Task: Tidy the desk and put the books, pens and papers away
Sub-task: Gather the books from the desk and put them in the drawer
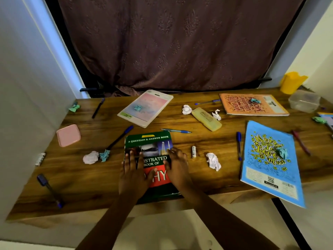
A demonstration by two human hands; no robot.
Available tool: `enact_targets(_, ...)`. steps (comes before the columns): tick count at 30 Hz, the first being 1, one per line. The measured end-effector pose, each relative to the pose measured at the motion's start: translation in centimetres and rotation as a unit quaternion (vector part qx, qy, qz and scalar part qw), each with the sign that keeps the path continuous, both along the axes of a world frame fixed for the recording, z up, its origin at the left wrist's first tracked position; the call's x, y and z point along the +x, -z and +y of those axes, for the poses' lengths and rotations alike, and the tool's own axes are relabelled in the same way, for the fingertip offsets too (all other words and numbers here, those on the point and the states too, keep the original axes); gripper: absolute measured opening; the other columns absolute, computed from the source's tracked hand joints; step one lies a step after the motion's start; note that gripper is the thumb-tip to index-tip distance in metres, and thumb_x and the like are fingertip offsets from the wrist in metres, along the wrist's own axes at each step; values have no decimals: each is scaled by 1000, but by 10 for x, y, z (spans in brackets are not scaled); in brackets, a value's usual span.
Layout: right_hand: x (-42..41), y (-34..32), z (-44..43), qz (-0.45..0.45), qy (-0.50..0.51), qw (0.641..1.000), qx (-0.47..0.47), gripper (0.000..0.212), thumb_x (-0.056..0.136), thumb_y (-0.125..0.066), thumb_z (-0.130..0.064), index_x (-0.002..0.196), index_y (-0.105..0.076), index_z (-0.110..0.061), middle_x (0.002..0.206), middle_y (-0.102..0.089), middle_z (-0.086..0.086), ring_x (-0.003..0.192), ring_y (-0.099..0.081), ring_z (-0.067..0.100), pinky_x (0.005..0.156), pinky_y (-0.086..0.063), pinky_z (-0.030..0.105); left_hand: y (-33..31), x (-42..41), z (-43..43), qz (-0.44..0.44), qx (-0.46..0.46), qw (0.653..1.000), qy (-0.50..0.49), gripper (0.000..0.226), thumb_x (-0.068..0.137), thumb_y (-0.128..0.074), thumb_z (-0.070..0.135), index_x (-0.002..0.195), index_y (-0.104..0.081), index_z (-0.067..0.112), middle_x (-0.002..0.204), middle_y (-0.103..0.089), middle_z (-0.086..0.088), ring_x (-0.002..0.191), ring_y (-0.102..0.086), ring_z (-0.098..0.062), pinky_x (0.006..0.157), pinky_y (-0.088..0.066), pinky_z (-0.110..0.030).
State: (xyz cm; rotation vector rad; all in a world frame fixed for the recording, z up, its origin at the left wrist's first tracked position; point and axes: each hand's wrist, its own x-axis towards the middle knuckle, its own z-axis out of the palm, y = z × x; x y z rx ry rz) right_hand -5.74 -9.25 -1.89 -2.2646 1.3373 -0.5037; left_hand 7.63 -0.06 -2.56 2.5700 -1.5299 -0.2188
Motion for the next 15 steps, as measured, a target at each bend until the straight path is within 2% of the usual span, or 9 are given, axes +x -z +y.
enact_targets(1,-3,-4,1,-17,-9,1000,7,48,95,-49,-28,141,-39,-20,145,-36,4,132,-29,22,108,-30,31,-1,2,0,7,4,1000,-3,106,68,8,83,152,1,19,158,3,-18,146,2,-33,115,1,-44)
enact_targets(3,-21,-12,1,-70,-21,997,14,47,94,-51,-23,140,-42,-20,142,-41,5,131,-33,22,110,-31,31,-5,2,0,57,-10,998,-11,94,80,-25,77,152,-3,20,159,0,-15,146,1,-32,116,-1,-47)
enact_targets(5,-54,-21,-1,-106,-20,994,2,45,92,-52,-19,137,-47,-21,139,-45,5,127,-39,22,109,-32,31,-14,-10,-3,118,-90,989,-23,80,88,-51,53,151,-16,20,158,-13,-12,145,-10,-31,117,-12,-51)
enact_targets(7,-96,-30,-10,-109,5,994,-31,41,90,-53,-16,130,-53,-21,133,-50,5,122,-44,23,103,-35,31,-29,-37,-9,141,-183,973,-13,68,90,-53,46,148,-29,19,155,-25,-10,142,-21,-30,114,-22,-49)
enact_targets(10,-167,-33,-47,-98,76,990,-73,34,81,-50,-17,112,-64,-16,115,-61,10,106,-53,30,89,-44,38,-43,-109,-39,139,-249,953,105,61,86,-42,51,139,-42,21,145,-42,-9,133,-35,-26,109,-26,-39)
enact_targets(12,-210,-33,-76,-68,117,987,-83,31,79,-50,-19,104,-67,-14,107,-63,12,100,-55,33,83,-45,40,-43,-160,-68,163,-257,933,191,53,85,-44,47,133,-49,25,137,-51,-5,127,-40,-18,107,-28,-32)
enact_targets(15,-273,-30,-117,13,144,985,-96,29,79,-55,-18,105,-67,-16,107,-64,11,99,-56,35,81,-45,39,-38,-238,-116,176,-218,922,268,49,87,-41,46,130,-54,26,139,-51,2,130,-38,-11,109,-19,-26)
